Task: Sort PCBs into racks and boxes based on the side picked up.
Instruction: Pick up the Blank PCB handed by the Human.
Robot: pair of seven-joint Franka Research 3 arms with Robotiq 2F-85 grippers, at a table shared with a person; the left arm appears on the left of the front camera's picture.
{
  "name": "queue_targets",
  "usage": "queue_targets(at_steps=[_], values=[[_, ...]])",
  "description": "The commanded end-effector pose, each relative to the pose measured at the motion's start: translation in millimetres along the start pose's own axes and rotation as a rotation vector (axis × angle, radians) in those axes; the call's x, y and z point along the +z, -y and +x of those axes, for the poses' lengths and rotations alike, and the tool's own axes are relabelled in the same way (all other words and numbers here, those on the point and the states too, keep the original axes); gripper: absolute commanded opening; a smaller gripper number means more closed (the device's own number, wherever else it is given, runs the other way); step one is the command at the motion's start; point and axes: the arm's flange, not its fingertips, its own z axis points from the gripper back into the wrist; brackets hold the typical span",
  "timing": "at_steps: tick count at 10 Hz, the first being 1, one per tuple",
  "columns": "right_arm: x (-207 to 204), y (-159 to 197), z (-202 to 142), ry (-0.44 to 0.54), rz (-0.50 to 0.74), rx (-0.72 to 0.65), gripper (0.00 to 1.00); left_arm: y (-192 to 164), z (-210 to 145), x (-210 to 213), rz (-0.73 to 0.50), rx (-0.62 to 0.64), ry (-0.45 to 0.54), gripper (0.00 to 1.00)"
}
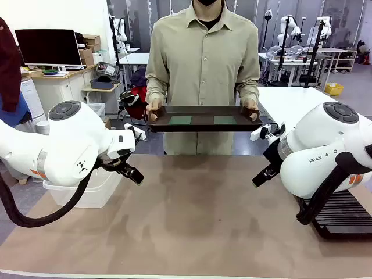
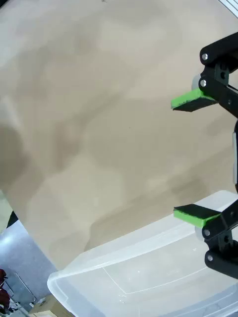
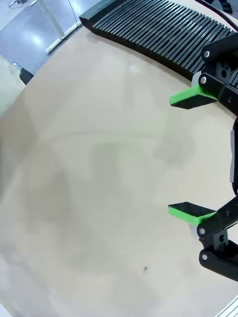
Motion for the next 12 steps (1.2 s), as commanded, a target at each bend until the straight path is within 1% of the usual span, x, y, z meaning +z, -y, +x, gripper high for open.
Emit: queue_targets(at_steps=[1, 12], values=[[0.0, 0.0, 0.0, 0.000, 0.000, 0.000, 1.00, 0.0, 0.0, 0.0, 0.000, 0.000, 0.000, 1.00], [0.0, 0.0, 0.0, 0.000, 0.000, 0.000, 1.00, 0.0, 0.0, 0.0, 0.000, 0.000, 0.000, 1.00]])
